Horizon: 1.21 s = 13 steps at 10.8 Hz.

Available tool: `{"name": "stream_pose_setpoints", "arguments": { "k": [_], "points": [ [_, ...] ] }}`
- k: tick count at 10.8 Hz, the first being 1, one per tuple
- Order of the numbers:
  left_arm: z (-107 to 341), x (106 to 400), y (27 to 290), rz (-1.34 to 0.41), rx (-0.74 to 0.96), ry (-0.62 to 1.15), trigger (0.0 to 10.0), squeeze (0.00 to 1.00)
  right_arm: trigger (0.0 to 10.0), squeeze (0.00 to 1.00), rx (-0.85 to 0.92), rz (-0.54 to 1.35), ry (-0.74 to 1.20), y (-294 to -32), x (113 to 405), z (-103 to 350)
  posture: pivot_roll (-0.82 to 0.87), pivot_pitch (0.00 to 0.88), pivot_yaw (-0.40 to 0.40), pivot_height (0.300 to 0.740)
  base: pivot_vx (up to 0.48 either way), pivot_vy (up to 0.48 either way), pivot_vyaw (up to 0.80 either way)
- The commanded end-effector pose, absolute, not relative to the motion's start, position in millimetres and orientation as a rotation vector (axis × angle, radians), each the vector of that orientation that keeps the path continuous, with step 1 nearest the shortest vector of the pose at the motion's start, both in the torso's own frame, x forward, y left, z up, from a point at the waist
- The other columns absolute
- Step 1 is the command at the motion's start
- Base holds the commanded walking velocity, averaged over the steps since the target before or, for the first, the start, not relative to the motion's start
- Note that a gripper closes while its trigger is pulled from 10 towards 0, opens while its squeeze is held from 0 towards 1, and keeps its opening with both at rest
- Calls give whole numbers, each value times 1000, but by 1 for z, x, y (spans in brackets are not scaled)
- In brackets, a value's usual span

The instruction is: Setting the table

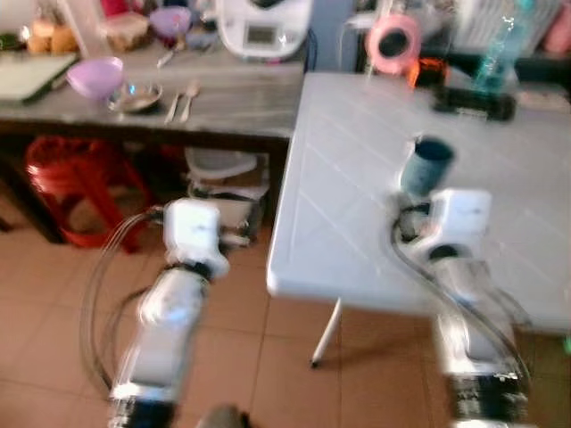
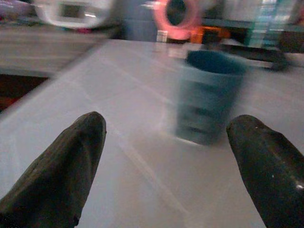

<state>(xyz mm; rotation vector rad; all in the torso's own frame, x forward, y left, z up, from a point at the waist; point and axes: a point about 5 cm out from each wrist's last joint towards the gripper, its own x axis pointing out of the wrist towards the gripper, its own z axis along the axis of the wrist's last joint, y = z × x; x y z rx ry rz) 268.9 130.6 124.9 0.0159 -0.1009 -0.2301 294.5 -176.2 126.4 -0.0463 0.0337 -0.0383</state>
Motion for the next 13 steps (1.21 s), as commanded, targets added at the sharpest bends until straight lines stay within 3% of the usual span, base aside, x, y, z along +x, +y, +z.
{"name": "stream_pose_setpoints", "arguments": {
  "k": [1,6,13],
  "points": [
    [128,269,122,-258,3,-112,10000,0,10000,0,-67,-69,48,-186,292,124,5,0,27,740,307,0,0],
    [129,269,120,-279,-19,-109,10000,0,10000,0,-97,-168,69,-196,294,121,9,0,32,740,105,0,0],
    [124,253,121,-306,-22,-52,10000,0,10000,0,-72,-198,89,-197,321,130,27,36,48,740,0,0,0]
  ]
}}
